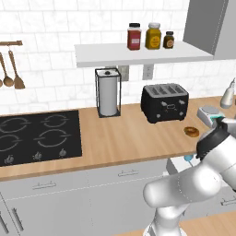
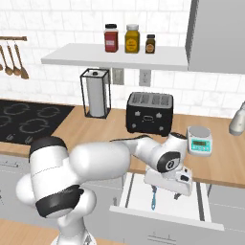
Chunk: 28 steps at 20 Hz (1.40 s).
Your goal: Pick the ladle from the drawer and place it on the counter.
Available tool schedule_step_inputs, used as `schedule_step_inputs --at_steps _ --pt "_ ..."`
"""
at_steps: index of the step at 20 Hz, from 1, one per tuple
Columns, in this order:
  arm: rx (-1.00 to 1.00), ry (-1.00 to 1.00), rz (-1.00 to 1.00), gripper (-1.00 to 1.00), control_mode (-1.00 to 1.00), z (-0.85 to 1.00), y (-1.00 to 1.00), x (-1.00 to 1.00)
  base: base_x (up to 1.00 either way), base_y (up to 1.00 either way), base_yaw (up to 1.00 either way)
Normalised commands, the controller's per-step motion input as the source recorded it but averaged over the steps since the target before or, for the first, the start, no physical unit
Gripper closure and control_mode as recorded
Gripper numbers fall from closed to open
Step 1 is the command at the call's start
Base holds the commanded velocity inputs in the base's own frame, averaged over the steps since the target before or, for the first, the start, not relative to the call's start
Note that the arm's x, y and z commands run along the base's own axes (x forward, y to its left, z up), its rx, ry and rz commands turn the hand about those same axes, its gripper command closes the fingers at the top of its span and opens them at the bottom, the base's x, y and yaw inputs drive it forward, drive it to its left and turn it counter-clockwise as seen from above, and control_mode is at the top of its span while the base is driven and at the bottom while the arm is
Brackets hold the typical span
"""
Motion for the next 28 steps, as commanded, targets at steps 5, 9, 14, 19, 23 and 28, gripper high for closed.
schedule_step_inputs --at_steps 5,9,14,19,23,28 --pt "0.00 0.01 0.00 -1.00 -1.00 -0.35 -0.03 0.00 0.00 0.00 0.00" --pt "0.00 0.02 0.00 -1.00 -1.00 -0.24 -0.10 -0.03 0.00 0.00 0.00" --pt "0.00 0.00 0.00 -1.00 -1.00 -0.37 -0.01 -0.06 0.00 0.00 0.00" --pt "0.00 0.00 0.00 -1.00 -1.00 -0.40 -0.05 -0.29 0.00 0.00 0.00" --pt "0.00 0.01 0.00 -1.00 -1.00 -0.23 -0.01 -0.39 0.00 0.00 0.00" --pt "0.00 0.02 0.00 -1.00 -1.00 -0.15 -0.06 -0.51 0.00 0.00 0.00"
